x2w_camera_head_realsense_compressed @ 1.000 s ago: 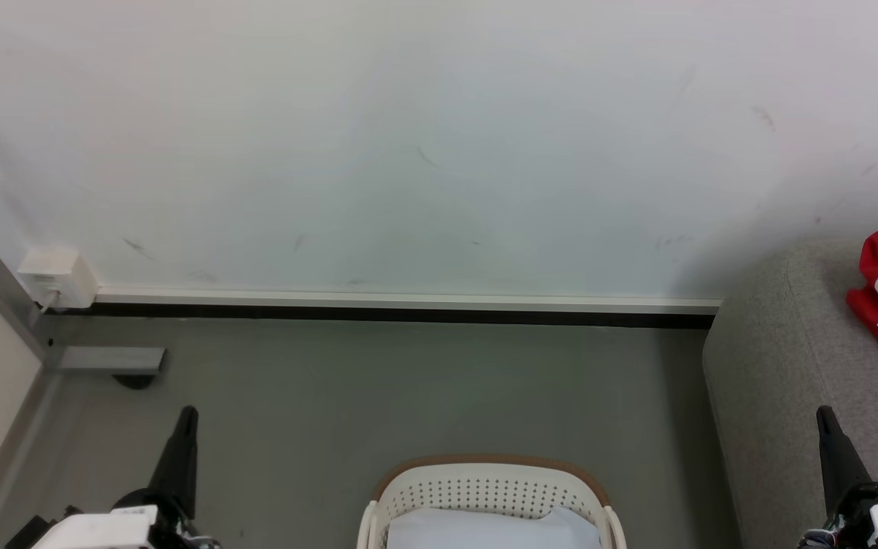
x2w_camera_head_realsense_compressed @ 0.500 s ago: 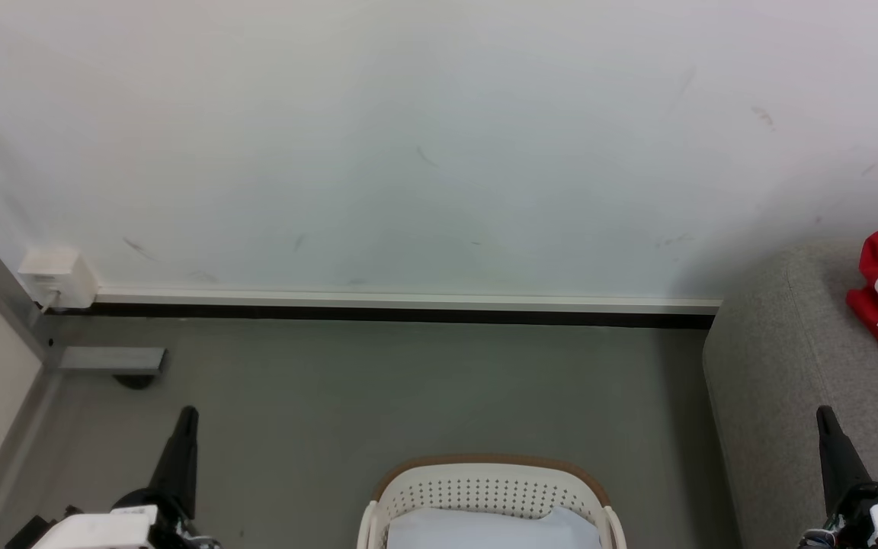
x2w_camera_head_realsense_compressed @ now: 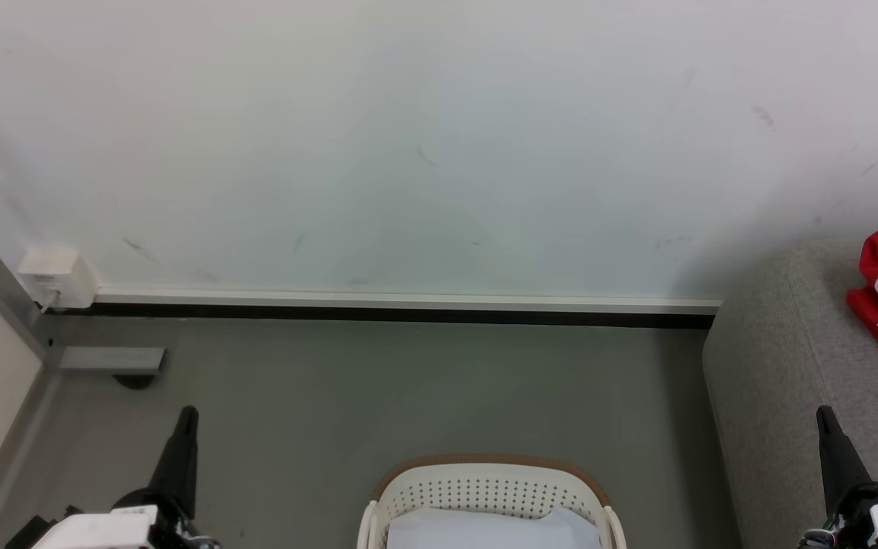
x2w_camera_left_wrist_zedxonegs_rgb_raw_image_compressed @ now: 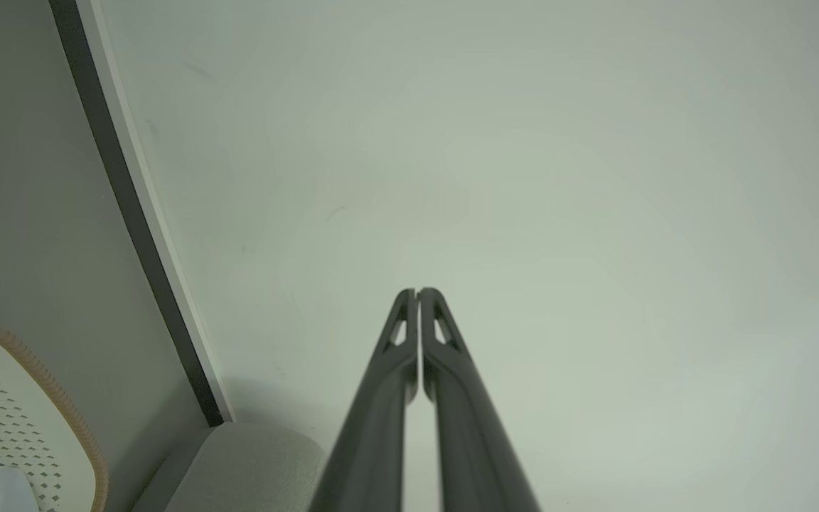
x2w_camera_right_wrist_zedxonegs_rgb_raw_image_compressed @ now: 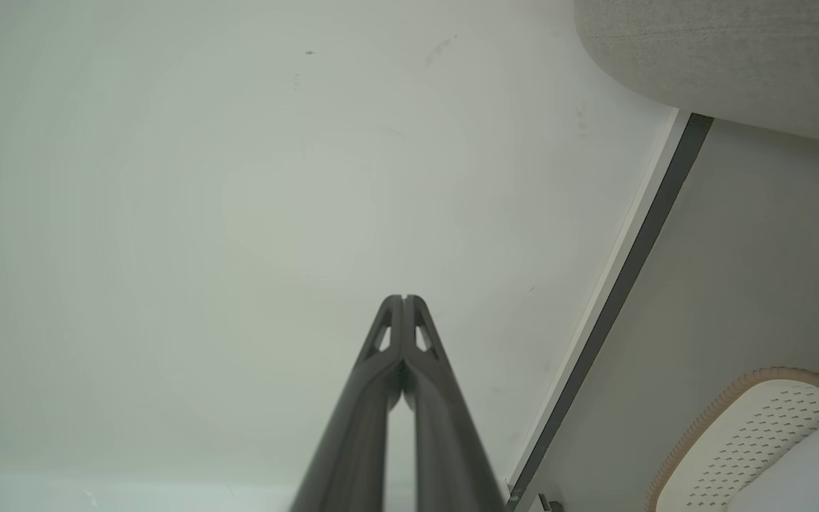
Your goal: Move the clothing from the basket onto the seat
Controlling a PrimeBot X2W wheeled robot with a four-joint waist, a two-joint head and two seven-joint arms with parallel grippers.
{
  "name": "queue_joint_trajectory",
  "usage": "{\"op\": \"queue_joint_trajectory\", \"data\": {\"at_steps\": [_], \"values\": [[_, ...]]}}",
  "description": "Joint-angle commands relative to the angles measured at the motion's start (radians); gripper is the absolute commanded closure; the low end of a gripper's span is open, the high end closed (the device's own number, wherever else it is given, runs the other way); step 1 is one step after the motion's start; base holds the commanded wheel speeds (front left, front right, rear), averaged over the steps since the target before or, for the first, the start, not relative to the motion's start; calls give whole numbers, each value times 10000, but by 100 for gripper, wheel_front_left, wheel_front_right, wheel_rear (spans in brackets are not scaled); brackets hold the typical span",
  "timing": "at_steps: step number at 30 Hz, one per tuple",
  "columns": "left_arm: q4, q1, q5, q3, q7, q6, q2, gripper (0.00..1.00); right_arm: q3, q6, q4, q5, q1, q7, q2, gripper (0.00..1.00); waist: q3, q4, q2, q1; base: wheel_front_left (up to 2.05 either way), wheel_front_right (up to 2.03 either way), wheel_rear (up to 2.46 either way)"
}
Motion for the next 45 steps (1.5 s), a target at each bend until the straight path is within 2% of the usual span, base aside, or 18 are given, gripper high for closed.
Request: {"op": "queue_joint_trajectory", "data": {"at_steps": [1,45], "values": [[-30,-74,-131,28,39,-35,19,100,-37,-24,-43,18,-137,30,-7,100,0,0,0,0,0,0,0],[-30,-73,-134,26,37,-36,19,100,-34,-24,-44,20,-137,28,-8,100,0,0,0,0,0,0,0]]}}
